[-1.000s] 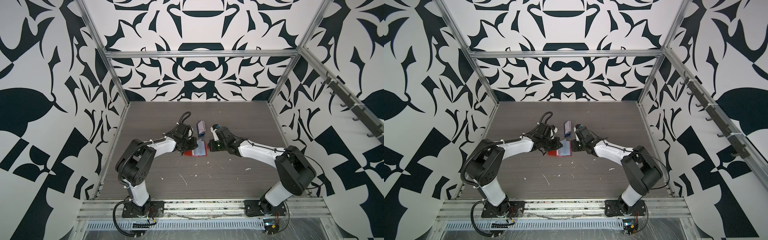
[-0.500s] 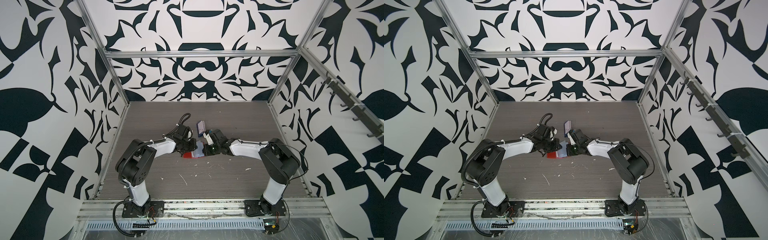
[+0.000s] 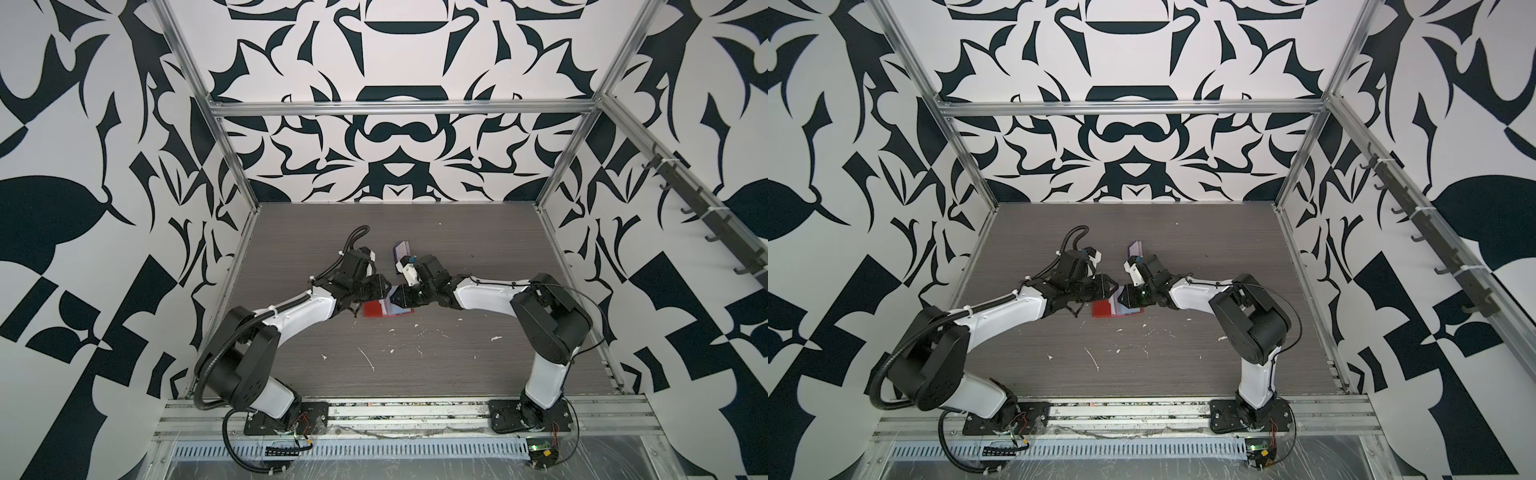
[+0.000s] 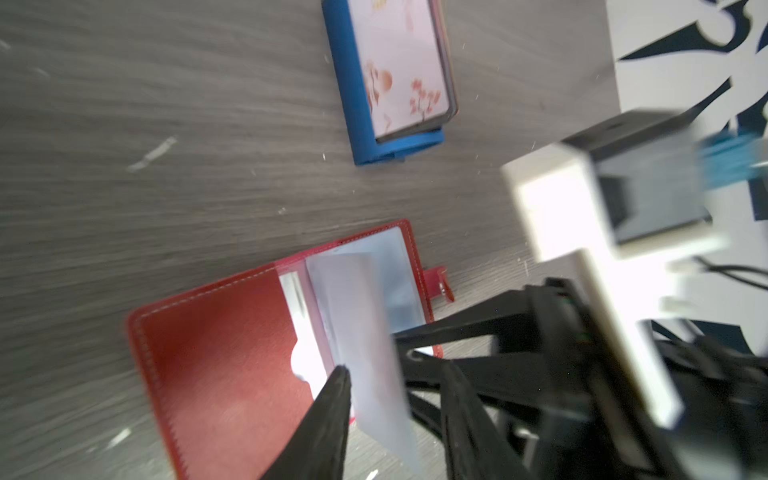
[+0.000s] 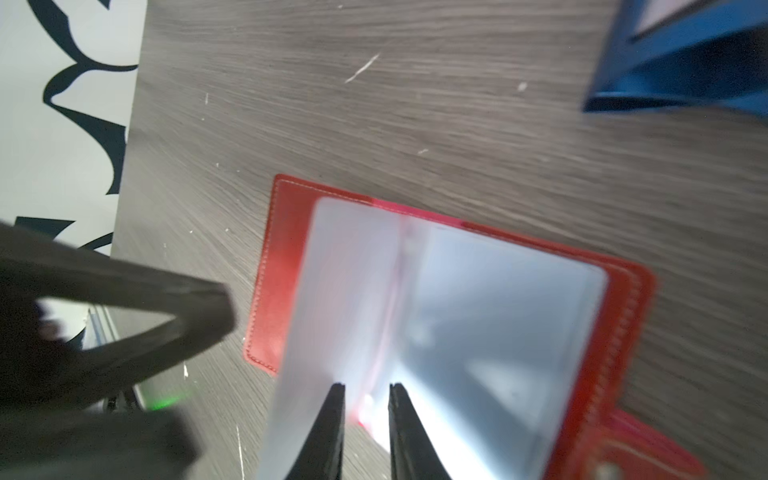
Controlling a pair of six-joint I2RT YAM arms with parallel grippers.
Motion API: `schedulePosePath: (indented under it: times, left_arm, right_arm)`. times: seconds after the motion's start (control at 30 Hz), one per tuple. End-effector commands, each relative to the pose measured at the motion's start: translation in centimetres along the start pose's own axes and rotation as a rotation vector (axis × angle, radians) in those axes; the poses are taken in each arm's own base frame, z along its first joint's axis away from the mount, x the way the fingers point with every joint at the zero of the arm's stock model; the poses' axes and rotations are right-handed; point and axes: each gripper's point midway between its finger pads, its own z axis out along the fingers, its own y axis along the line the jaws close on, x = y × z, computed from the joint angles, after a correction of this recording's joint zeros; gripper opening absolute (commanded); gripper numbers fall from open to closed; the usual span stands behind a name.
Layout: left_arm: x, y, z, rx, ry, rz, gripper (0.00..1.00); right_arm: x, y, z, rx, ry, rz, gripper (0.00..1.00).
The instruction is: Put the credit cards into the card holder
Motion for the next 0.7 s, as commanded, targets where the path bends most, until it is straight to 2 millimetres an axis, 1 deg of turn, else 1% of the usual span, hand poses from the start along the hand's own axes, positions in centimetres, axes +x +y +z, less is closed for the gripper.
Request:
schedulePosePath:
  times: [0.0, 0.1, 0.17, 0.27, 0.4, 0.53, 0.67]
  left_arm:
    - [0.1, 1.2, -0.3, -0.053, -0.027, 0.017, 0.39]
    - [0.5, 1.2, 0.2, -0.044, -0.004, 0.017, 0.34]
    - [1.0, 1.3, 0.8, -0.043, 0.024, 0.012, 0.27]
    - [1.8, 1.9, 1.8, -0.056, 0.073, 0.001, 0.23]
    - [3.4, 3.8, 3.0, -0.130, 0.138, -0.021, 0.20]
    - [4.9, 5.7, 3.8, -0.197, 0.184, -0.037, 0.19]
    - [5.3, 6.6, 4.0, -0.236, 0.192, -0.038, 0.20]
  right_arm:
    - [-1.2, 2.4, 0.2, -0.072, -0.013, -0.037, 0.26]
    - [-0.9, 2.2, 0.8, -0.056, 0.002, -0.034, 0.27]
    - [-0.8, 1.8, 1.0, -0.034, 0.007, -0.031, 0.26]
    - [-0.5, 1.2, 1.4, -0.007, 0.019, -0.024, 0.23]
    - [-0.5, 0.6, 1.4, 0.029, 0.014, -0.020, 0.21]
    - [-0.8, -0.2, 0.8, 0.087, -0.011, -0.017, 0.21]
    - [-1.8, -0.6, -0.9, 0.152, -0.070, -0.028, 0.21]
